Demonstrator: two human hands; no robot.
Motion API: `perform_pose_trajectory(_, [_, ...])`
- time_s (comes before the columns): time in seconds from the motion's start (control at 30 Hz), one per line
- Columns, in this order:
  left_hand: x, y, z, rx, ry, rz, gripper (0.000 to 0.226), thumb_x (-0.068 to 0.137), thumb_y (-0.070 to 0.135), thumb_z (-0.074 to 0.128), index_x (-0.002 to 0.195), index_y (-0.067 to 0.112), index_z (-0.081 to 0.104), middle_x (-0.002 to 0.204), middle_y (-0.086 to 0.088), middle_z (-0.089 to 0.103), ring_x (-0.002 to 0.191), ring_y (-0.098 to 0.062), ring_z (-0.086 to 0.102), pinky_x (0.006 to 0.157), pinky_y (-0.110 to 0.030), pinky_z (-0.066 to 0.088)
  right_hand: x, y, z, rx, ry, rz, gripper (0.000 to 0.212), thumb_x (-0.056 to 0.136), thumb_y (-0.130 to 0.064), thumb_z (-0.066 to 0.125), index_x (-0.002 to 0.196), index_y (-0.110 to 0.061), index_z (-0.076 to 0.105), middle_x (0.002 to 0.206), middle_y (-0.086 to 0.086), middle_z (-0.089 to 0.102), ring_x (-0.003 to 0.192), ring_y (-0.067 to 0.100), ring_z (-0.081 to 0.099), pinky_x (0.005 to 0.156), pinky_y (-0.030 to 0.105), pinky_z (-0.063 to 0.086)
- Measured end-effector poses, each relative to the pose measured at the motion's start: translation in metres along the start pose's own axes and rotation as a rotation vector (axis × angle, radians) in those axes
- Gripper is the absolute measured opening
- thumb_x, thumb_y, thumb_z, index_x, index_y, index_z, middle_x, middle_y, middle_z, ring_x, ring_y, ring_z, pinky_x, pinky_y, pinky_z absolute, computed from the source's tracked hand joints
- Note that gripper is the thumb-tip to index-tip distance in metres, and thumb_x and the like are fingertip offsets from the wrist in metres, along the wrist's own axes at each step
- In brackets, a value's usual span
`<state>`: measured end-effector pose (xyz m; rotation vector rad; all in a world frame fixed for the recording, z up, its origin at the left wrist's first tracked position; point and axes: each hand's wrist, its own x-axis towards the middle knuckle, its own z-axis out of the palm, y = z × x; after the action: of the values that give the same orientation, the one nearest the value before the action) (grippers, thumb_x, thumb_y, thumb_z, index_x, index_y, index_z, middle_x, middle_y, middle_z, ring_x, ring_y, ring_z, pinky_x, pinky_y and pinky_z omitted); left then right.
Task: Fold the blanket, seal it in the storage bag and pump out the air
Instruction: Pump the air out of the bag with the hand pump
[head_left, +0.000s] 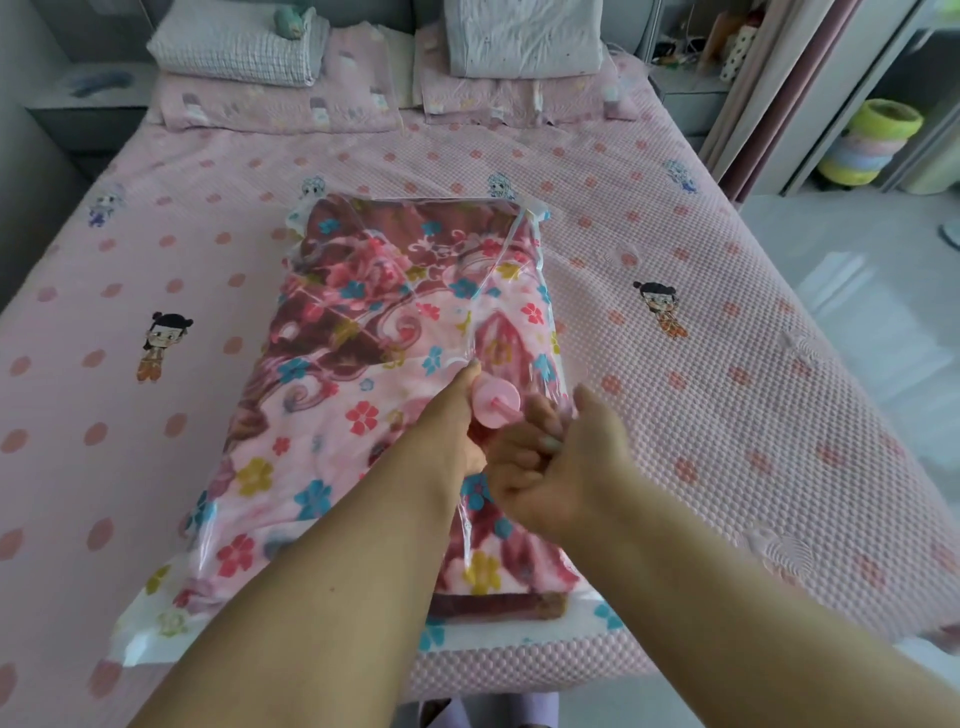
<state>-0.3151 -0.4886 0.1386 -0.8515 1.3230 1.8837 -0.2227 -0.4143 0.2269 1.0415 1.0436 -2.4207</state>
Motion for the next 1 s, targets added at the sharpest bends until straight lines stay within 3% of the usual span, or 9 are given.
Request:
perform_pose_trajectory(0.07, [-0.001, -0.001, -0.003, -0.02, 0.076, 0.024, 0.053, 0.086, 0.053, 0.06, 0.114, 0.008, 0.064, 0.085, -0.007, 0.068, 0.062, -0.016, 0.063, 0.037, -0.018, 0.047, -0.011, 0.003, -0.004, 0.071, 0.055, 0.04, 0.064, 0.092, -0.062, 0.029, 0.046, -0.018, 0.027, 0.044, -0.005, 0.019, 0.041, 0.01, 0.018, 0.043, 0.015, 0.011])
perform_pose_trajectory(0.1, [0.0, 0.0, -0.002, -0.002, 0.092, 0.024, 0.053, 0.085, 0.054, 0.06, 0.11, 0.008, 0.065, 0.085, -0.008, 0.068, 0.059, -0.016, 0.064, 0.038, -0.019, 0.048, -0.006, -0.001, -0.005, 0.071, 0.074, 0.039, 0.065, 0.092, -0.063, 0.029, 0.045, -0.018, 0.028, 0.044, -0.005, 0.019, 0.041, 0.009, 0.018, 0.044, 0.016, 0.01])
perform_pose_trajectory(0.27, [-0.003, -0.001, 0.004, 0.044, -0.061, 0.001, 0.074, 0.099, 0.051, 0.032, 0.04, 0.012, 0.054, 0.033, 0.004, 0.041, 0.023, -0.004, 0.034, 0.029, -0.01, 0.023, 0.031, -0.003, 0.007, -0.059, 0.115, -0.106, 0.065, 0.093, -0.062, 0.027, 0.045, -0.018, 0.03, 0.044, -0.004, 0.021, 0.038, 0.011, 0.018, 0.042, 0.017, 0.013])
perform_pose_trajectory(0.43, [0.0, -0.006, -0.01, -0.084, 0.045, 0.0, 0.051, 0.083, 0.053, 0.065, 0.106, 0.007, 0.064, 0.075, -0.006, 0.066, 0.05, -0.015, 0.061, 0.038, -0.018, 0.049, -0.018, 0.015, -0.005, 0.022, 0.071, 0.037, 0.065, 0.094, -0.06, 0.027, 0.045, -0.017, 0.027, 0.044, -0.004, 0.018, 0.041, 0.01, 0.019, 0.045, 0.016, 0.011])
perform_pose_trajectory(0.5, [0.001, -0.006, -0.009, -0.039, 0.036, -0.006, 0.053, 0.083, 0.056, 0.063, 0.103, 0.006, 0.063, 0.075, -0.007, 0.066, 0.045, -0.014, 0.061, 0.038, -0.018, 0.048, -0.009, 0.012, -0.006, 0.059, 0.107, 0.038, 0.064, 0.093, -0.059, 0.028, 0.045, -0.017, 0.028, 0.044, -0.004, 0.018, 0.041, 0.011, 0.019, 0.046, 0.017, 0.011])
perform_pose_trajectory(0.57, [-0.005, -0.003, -0.005, 0.046, -0.039, -0.017, 0.052, 0.092, 0.056, 0.047, 0.077, 0.007, 0.058, 0.049, -0.004, 0.059, 0.031, -0.009, 0.052, 0.032, -0.011, 0.039, 0.015, 0.004, 0.009, 0.143, 0.124, 0.047, 0.064, 0.093, -0.06, 0.028, 0.045, -0.018, 0.03, 0.044, -0.004, 0.019, 0.04, 0.011, 0.019, 0.044, 0.015, 0.013])
perform_pose_trajectory(0.67, [-0.006, -0.003, -0.004, 0.061, -0.115, 0.009, 0.06, 0.099, 0.053, 0.031, 0.057, 0.012, 0.046, 0.03, 0.004, 0.038, 0.019, -0.003, 0.033, 0.023, -0.009, 0.021, 0.031, 0.007, 0.006, -0.096, 0.14, -0.117, 0.058, 0.092, -0.056, 0.029, 0.047, -0.019, 0.03, 0.043, -0.004, 0.021, 0.037, 0.012, 0.02, 0.039, 0.013, 0.017])
perform_pose_trajectory(0.87, [-0.001, -0.005, -0.007, -0.021, 0.059, 0.026, 0.05, 0.085, 0.052, 0.063, 0.107, 0.008, 0.063, 0.074, -0.005, 0.065, 0.06, -0.016, 0.062, 0.038, -0.02, 0.05, -0.006, 0.011, -0.009, 0.068, 0.131, 0.052, 0.065, 0.093, -0.059, 0.029, 0.044, -0.017, 0.029, 0.045, -0.004, 0.02, 0.042, 0.01, 0.02, 0.047, 0.018, 0.01])
perform_pose_trajectory(1.0, [-0.015, -0.005, 0.0, 0.067, -0.109, -0.024, 0.056, 0.096, 0.055, 0.038, 0.062, 0.013, 0.051, 0.034, 0.003, 0.046, 0.021, -0.005, 0.038, 0.026, -0.005, 0.024, 0.036, 0.006, 0.01, 0.112, 0.184, 0.021, 0.067, 0.093, -0.06, 0.026, 0.042, -0.017, 0.03, 0.041, -0.004, 0.021, 0.035, 0.012, 0.021, 0.04, 0.014, 0.015])
